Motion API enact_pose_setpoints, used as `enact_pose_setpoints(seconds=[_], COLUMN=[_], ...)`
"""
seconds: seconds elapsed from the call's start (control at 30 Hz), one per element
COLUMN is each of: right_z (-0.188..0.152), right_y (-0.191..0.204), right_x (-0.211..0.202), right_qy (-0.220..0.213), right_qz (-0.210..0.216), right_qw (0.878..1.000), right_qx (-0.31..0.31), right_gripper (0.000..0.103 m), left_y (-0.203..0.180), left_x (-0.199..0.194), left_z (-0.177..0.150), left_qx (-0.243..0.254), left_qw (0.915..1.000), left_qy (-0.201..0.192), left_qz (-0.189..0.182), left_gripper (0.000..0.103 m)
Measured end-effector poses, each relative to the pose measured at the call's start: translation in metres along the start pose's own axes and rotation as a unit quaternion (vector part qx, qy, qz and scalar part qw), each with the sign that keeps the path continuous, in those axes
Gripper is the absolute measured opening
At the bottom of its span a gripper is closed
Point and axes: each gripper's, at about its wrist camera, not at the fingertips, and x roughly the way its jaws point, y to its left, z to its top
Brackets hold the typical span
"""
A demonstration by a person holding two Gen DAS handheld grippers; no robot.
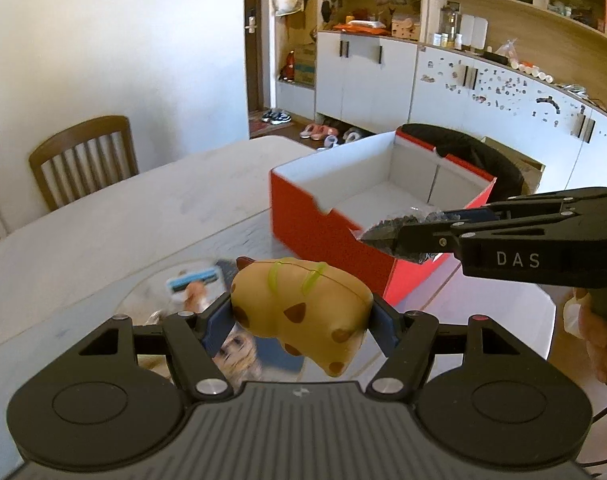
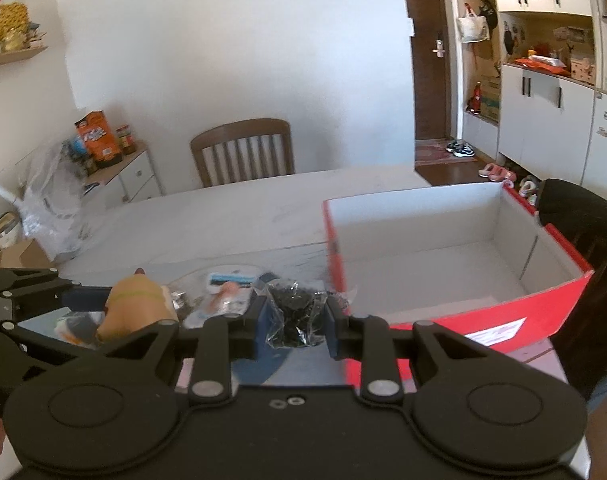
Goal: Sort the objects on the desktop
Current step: 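Carry yellow toy and black bag over the red shoebox with both grippers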
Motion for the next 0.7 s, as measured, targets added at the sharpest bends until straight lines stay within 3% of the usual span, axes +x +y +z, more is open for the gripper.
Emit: enact_pose_setpoints(seconds=[0.33, 0.7], right_z=[0.013, 0.022], right_y=[-0.057, -0.109], right_x=[0.010, 0.031], right_qy=[0.002, 0.024], right_qz=[-0.019, -0.026], right_qw=[1.000, 0.999], right_qx=[0.008, 0.006], right_gripper=[0.027, 0.027], left_y=[-0.034, -0.066], left_x=[0.045, 0.094], left_z=[0.039, 0.074], left_qx=[0.012, 0.033], left_qw=[0.9998, 0.9987], left_qy=[0.000, 0.027], left_qz=[-0.017, -0.029], left_gripper=[0.070, 0.070])
